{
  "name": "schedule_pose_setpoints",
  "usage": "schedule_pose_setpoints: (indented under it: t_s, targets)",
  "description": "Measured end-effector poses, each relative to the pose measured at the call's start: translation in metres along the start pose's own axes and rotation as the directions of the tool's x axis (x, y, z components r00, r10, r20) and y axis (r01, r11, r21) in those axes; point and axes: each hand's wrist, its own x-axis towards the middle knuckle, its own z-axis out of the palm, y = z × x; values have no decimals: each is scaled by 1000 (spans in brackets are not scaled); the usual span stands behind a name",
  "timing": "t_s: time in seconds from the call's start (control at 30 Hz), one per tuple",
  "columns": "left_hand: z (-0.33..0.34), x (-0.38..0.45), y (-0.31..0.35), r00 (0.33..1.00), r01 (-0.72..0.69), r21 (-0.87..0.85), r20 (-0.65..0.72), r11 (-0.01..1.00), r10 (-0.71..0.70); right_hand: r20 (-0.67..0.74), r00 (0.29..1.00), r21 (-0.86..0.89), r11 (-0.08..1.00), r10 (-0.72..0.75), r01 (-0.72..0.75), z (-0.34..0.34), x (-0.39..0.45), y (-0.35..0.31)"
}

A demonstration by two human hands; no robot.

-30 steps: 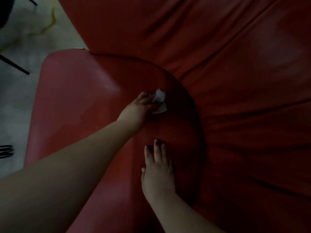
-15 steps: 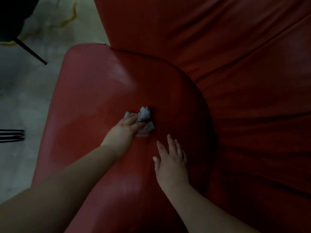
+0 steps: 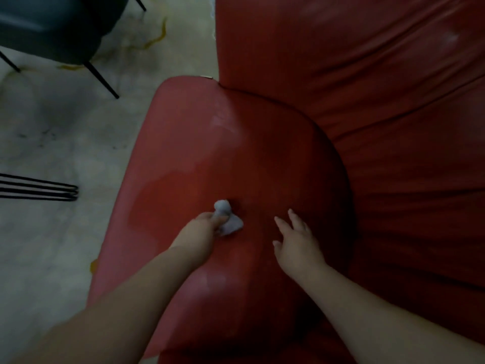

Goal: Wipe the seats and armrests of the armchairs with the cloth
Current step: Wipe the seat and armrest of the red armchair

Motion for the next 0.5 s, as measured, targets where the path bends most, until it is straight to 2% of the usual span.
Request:
schedule_pose_setpoints:
  t_s: [0.07, 0.2, 0.3, 0.37, 0.5]
  targets:
    - [-12, -10, 4, 991, 62, -52, -113, 997, -68, -12, 1000, 39, 999, 18, -17, -15, -6, -2]
    - [-40, -41, 25, 957, 41, -258, -267, 965, -112, -137, 989, 190, 982, 47, -20, -49, -29, -16]
    - [-58, -75, 45, 928, 18, -463, -323, 886, -187, -193, 981, 375, 926, 26, 49, -72, -54, -40]
    - [-69, -98, 61, 910, 17, -524, -346, 852, -230, -207, 978, 494, 862, -8, 112, -86, -75, -58]
    - [-86, -145, 87, 886, -48, -615, -390, 787, -251, -182, 978, 622, 759, -102, 195, -107, -122, -93]
